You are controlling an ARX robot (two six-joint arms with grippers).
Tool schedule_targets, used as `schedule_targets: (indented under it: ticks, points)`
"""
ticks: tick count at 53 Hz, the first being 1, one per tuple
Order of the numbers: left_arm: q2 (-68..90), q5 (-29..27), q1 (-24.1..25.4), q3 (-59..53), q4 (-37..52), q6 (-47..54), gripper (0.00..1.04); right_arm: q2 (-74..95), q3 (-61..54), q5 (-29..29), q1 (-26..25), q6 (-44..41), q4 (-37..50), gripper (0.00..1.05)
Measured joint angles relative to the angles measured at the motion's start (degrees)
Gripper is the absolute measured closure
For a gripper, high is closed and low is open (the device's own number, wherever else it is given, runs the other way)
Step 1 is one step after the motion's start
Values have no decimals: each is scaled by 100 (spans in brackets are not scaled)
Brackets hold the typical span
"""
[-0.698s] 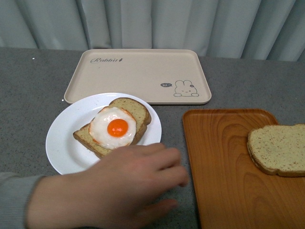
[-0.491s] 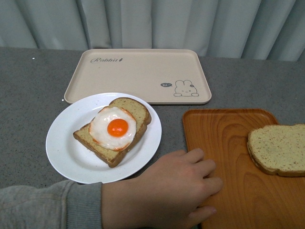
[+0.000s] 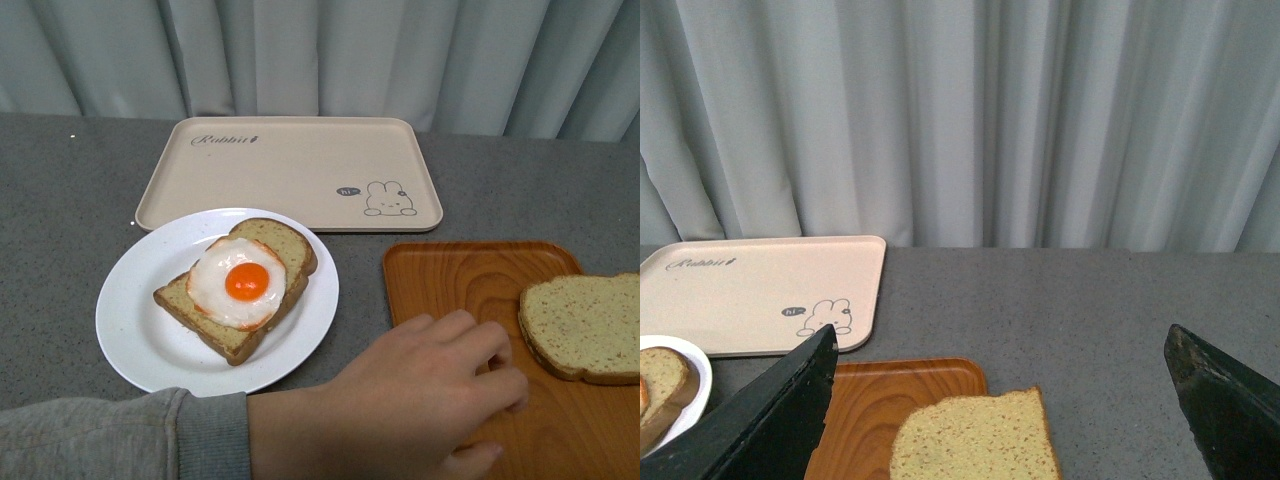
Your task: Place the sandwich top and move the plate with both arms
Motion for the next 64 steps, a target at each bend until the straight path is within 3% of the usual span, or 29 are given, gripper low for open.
schedule_targets:
  ticks: [64]
  points:
    - [0,0,0,0,0,0,6,0,0,0,0,0,0,9]
